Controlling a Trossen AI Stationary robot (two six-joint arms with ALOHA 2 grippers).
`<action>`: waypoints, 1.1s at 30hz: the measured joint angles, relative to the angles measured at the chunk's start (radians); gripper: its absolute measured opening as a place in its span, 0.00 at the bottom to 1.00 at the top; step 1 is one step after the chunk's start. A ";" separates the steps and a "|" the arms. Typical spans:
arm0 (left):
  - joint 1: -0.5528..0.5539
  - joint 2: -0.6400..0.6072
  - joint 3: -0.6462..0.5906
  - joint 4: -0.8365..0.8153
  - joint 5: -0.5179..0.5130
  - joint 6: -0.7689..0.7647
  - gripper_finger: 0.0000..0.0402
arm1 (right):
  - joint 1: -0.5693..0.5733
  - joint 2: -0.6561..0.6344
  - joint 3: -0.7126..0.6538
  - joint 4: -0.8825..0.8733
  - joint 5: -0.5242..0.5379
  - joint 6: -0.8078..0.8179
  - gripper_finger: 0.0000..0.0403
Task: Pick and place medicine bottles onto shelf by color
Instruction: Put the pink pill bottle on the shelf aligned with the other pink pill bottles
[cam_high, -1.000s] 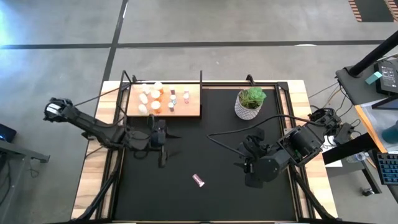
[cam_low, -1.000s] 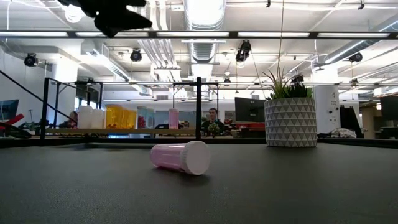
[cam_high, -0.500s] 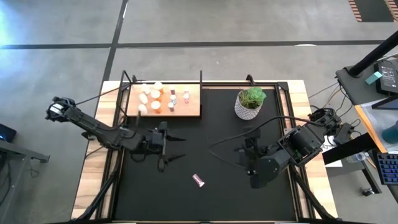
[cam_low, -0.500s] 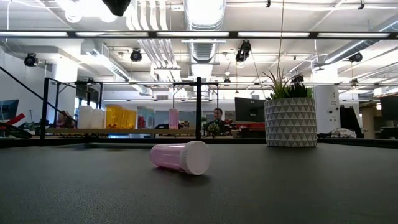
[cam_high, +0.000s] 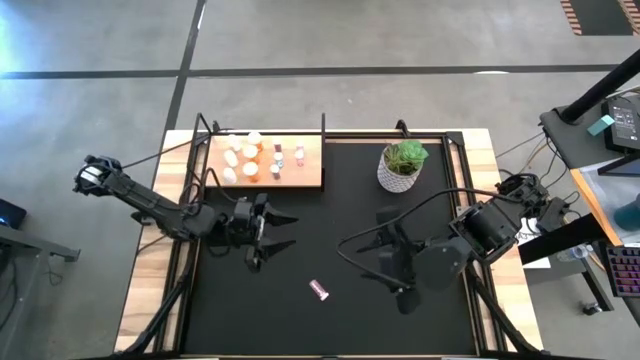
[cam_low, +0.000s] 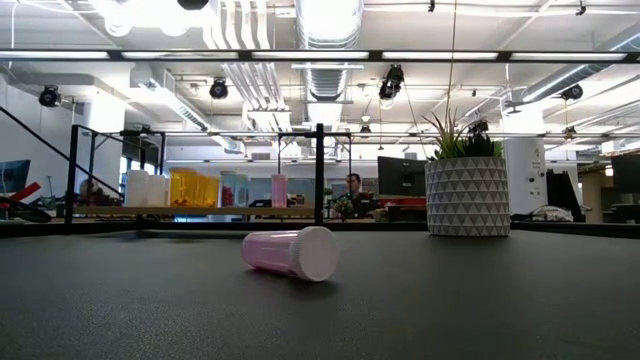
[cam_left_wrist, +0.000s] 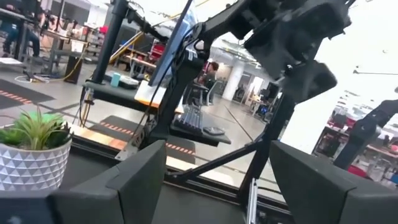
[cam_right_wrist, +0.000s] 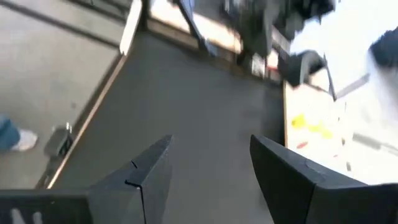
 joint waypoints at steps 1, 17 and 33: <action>0.000 0.000 0.000 0.002 0.000 0.000 0.67 | 0.000 0.000 0.000 0.037 0.000 -0.022 0.50; 0.000 0.000 -0.006 -0.005 0.011 -0.156 0.67 | -0.003 0.000 0.000 0.547 0.000 0.055 0.50; 0.001 0.205 0.036 -0.065 0.068 -0.142 0.67 | -0.006 -0.001 0.000 0.552 0.029 0.133 0.50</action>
